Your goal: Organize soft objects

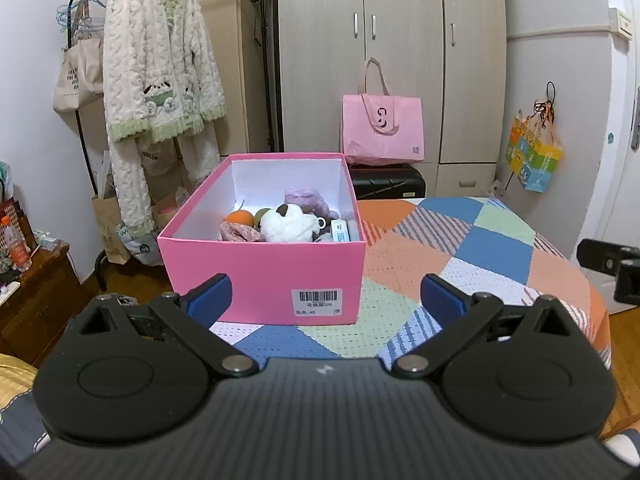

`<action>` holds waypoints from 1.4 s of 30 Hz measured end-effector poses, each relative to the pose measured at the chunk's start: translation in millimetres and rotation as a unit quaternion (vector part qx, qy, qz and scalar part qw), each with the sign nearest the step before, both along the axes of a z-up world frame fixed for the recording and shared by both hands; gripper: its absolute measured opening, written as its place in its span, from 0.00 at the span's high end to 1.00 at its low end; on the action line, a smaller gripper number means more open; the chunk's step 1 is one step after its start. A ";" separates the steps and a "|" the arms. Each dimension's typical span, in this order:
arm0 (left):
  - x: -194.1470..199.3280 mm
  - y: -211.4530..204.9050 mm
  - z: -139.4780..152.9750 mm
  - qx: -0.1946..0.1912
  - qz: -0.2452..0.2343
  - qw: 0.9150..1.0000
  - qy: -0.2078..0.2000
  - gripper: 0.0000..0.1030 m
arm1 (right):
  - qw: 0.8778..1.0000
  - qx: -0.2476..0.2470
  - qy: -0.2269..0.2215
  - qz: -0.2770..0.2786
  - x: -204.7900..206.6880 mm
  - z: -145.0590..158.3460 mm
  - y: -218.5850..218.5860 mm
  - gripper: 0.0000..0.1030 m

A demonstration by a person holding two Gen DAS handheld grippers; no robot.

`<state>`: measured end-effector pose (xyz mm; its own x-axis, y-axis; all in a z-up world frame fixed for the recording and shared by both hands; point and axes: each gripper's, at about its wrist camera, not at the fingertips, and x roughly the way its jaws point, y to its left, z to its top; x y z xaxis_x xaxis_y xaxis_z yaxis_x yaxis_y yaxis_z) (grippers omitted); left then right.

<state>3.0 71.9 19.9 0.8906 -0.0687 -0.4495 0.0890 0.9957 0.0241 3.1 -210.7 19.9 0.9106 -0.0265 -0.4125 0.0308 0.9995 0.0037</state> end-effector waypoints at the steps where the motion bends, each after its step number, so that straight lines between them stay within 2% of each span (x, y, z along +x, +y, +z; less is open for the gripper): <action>1: -0.7 -0.8 -0.6 0.001 0.000 1.000 -0.004 0.01 | 1.000 -0.005 -0.003 -0.002 -0.9 -0.6 0.5 0.02; 7: -2.1 -5.9 -4.7 0.013 -0.001 1.000 -0.014 0.01 | 0.999 -0.038 -0.017 -0.006 -6.3 -3.5 6.9 0.02; 13: -1.6 -5.3 -7.8 -0.005 -0.005 1.000 -0.010 0.01 | 0.998 -0.060 -0.031 -0.013 -8.2 -4.6 13.4 0.02; 22: -9.1 -7.7 -4.9 0.006 0.001 0.999 -0.034 0.01 | 0.997 -0.063 -0.032 -0.022 -3.8 -12.4 11.8 0.02; 28: -9.1 -6.7 -5.0 0.007 0.001 0.999 -0.033 0.01 | 0.998 -0.053 -0.023 -0.024 1.2 -17.2 10.5 0.02; 33: -9.9 -7.6 -6.2 0.018 0.006 0.999 -0.037 0.01 | 0.997 -0.066 -0.029 -0.028 -1.8 -18.3 14.3 0.02; 42: -9.9 -2.4 -3.7 0.006 0.019 0.999 -0.039 0.01 | 0.997 -0.069 -0.032 -0.035 -1.8 -16.5 11.9 0.02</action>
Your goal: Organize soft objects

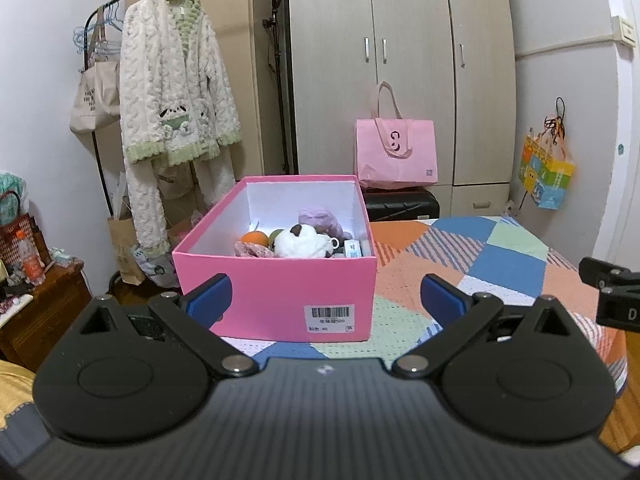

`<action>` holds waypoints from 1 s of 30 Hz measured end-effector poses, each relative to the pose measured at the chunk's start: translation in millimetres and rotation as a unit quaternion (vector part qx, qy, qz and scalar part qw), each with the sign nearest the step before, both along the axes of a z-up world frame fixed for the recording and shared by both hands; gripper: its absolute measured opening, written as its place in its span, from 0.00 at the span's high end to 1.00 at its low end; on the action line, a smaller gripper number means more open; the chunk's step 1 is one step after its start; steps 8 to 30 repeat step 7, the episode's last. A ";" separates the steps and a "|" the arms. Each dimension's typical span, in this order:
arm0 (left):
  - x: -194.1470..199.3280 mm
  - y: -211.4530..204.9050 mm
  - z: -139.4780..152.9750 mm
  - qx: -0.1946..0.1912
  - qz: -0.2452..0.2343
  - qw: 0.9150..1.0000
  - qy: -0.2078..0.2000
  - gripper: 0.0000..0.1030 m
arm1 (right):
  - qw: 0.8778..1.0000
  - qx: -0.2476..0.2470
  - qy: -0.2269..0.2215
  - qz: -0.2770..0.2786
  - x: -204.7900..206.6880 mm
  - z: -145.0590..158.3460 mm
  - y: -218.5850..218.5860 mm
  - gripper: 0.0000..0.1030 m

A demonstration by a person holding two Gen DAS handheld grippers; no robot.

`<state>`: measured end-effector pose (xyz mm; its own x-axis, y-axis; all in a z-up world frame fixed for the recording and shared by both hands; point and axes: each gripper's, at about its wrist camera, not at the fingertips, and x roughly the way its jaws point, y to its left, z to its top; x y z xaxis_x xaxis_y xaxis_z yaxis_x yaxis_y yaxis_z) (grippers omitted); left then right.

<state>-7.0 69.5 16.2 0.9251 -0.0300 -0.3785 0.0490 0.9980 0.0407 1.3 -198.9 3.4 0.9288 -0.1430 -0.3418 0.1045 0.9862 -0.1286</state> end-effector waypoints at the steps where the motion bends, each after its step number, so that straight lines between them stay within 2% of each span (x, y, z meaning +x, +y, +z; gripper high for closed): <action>1: 0.2 -0.2 0.1 0.000 -0.002 1.000 0.002 0.01 | 1.000 0.001 0.001 -0.001 0.3 -0.1 -0.6 0.02; 30: -0.8 -3.0 0.5 0.007 -0.009 1.000 0.002 0.01 | 1.000 -0.001 0.003 0.001 -0.1 -0.3 -0.2 0.02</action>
